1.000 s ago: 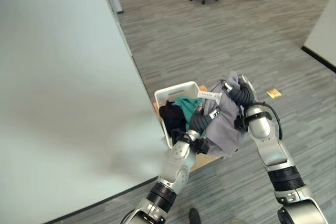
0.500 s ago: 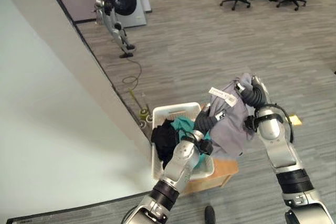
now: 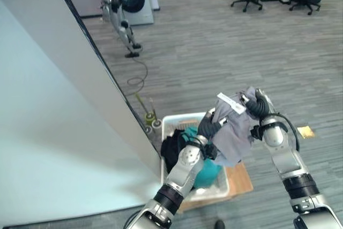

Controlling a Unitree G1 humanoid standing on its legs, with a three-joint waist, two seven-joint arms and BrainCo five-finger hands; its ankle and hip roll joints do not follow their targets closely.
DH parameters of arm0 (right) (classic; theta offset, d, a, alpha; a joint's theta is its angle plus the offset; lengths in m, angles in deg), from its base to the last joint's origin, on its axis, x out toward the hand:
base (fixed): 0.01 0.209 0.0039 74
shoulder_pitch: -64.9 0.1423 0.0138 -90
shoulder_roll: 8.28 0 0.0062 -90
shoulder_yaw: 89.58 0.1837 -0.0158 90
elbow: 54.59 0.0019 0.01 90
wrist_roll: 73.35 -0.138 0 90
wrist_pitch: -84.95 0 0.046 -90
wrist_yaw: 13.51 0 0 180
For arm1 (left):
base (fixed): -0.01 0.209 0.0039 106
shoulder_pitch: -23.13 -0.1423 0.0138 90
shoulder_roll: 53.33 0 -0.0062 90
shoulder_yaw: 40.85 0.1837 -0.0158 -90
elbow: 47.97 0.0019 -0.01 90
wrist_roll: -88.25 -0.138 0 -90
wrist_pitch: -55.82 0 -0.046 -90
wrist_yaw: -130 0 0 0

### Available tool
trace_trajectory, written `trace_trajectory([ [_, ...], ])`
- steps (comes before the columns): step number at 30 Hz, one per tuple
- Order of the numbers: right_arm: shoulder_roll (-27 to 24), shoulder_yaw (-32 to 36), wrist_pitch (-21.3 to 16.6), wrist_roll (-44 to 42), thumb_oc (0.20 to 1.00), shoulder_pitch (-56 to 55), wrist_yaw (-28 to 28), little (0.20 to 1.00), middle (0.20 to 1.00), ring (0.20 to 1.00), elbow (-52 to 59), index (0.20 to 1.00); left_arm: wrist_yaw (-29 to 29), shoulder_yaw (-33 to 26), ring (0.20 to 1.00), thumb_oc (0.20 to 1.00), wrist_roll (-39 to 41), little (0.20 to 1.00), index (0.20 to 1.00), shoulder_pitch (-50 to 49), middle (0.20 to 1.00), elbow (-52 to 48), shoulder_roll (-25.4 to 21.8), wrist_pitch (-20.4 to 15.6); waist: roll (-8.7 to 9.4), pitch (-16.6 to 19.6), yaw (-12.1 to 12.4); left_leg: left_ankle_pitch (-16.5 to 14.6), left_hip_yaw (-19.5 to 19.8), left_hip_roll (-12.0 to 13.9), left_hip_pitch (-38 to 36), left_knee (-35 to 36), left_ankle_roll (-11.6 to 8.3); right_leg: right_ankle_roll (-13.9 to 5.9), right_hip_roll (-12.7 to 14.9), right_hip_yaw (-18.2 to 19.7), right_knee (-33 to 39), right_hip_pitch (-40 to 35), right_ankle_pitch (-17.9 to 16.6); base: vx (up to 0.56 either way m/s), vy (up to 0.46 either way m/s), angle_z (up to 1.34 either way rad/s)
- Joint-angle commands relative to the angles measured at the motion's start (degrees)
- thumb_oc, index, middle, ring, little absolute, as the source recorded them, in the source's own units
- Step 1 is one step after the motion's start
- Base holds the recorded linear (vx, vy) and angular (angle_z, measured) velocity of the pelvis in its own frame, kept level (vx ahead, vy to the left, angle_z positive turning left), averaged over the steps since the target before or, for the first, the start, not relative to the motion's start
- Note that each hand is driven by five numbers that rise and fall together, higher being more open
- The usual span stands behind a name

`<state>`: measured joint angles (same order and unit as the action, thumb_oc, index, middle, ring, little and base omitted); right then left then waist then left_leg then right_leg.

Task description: Pick up bed clothes into laundry basket.

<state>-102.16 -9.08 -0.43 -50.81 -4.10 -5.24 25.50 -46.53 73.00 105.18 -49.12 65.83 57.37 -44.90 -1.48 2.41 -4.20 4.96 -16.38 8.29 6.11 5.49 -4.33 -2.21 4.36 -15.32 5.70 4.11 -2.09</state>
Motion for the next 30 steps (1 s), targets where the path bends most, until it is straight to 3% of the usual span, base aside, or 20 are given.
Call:
trace_trajectory([
  [1, -1.4, 5.9, -1.5, 1.9, 0.2, 6.4, 4.5, 0.2, 0.2, 0.2, -6.4, 0.2, 2.1, -2.0, 0.2, 0.2, -3.0, 0.2, 0.2, 2.0, 0.2, 1.4, 7.4, -5.8, 1.47, 4.4, 2.9, 1.2, -0.3, 0.9, 0.9, -0.5, -1.37, -2.27, 2.8, 0.1, -0.7, 0.4, 0.0, 0.02, 0.05, 0.17],
  [18, 3.7, -3.2, -2.6, 3.3, 0.2, 13.5, 11.0, 0.2, 0.2, 0.2, -26.9, 0.2, 6.9, -3.3, 0.2, 0.2, -10.8, 0.2, 0.2, 5.7, 0.2, 10.2, 4.7, -6.4, 3.4, 0.8, 5.8, 2.5, 1.2, -0.2, 8.0, -0.5, -0.08, -4.09, 3.9, -1.3, -0.7, 6.7, -1.1, -0.01, 0.028, 0.06],
  [25, 9.2, -5.7, -2.3, 1.7, 0.2, 21.0, 14.1, 0.2, 0.2, 0.2, -40.1, 0.2, 11.6, -3.9, 0.2, 0.2, -15.5, 0.2, 0.2, 11.7, 0.2, 22.4, 5.0, -8.2, 4.66, -2.3, 6.2, 4.5, 1.9, 0.4, 14.6, -0.5, -0.35, -4.4, 3.5, -1.6, -0.7, 13.0, -2.7, -0.09, -0.005, 0.03],
  [30, 15.9, -7.3, -3.5, 0.1, 0.2, 27.2, 16.7, 0.2, 0.2, 0.2, -54.2, 0.2, 13.6, -4.2, 0.2, 0.2, -17.2, 0.2, 0.2, 17.7, 0.2, 36.9, 7.2, -9.9, 5.56, -3.7, 6.1, 5.6, 2.8, 1.3, 18.6, -0.5, -0.72, -4.48, 3.5, -2.1, -0.7, 17.0, -3.5, -0.06, -0.037, 0.05],
])
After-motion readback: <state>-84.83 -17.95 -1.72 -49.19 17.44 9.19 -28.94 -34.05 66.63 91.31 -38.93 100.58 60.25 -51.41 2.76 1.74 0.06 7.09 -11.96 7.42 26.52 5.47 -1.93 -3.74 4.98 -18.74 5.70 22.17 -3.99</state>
